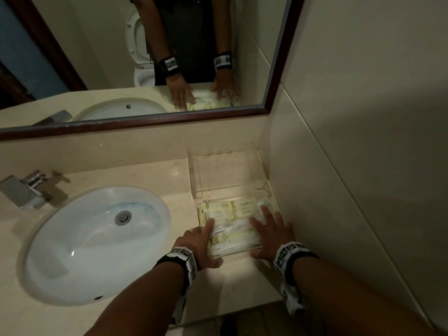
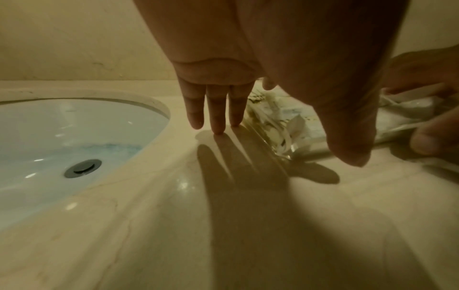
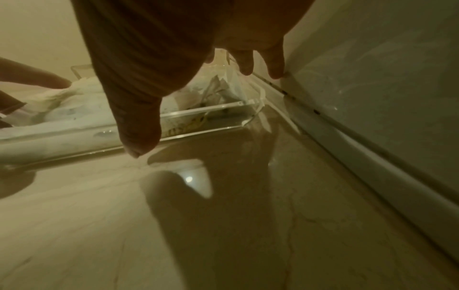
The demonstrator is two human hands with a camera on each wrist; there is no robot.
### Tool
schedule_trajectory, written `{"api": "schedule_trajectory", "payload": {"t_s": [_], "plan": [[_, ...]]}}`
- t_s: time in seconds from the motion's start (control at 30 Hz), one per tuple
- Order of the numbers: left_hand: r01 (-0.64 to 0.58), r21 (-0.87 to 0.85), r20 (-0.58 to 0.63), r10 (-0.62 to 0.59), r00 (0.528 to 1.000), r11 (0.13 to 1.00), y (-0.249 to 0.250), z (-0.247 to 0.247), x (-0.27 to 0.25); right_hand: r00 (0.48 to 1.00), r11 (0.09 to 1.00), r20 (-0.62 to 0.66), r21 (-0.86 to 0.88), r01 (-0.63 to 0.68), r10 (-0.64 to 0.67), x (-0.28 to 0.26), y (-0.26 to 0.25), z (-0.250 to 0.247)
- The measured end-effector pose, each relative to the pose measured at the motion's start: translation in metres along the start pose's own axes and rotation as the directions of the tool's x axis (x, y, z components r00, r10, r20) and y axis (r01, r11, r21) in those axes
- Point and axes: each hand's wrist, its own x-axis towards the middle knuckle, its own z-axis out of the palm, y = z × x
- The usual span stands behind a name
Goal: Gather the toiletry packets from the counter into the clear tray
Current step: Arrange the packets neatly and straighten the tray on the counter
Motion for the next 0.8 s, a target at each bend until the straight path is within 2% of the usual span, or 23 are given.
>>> {"api": "schedule_trajectory", "payload": {"t_s": [0.13,0.37,0.8], "plan": [[0.007,-0.01,-0.007,-0.007,1.0,1.0,0.0,-0.002,0.002,1.0,1.0,0.002,0.009,-0.015,0.015,0.003,-0.001,0.002],[0.02,-0.043,-0.005,-0.02,1.0,0.999,-0.002,-0.003,0.006,0.999,0.987,-0.037,0.16,-0.002,0.008,0.01,0.003,0.008],[-0.027,-0.134,-0.04,0.021,0.999,0.991,-0.016,-0.004,0.013,0.996,0.986,-0.079,0.158,0.056,-0.044,0.014,0.003,0.002]]}}
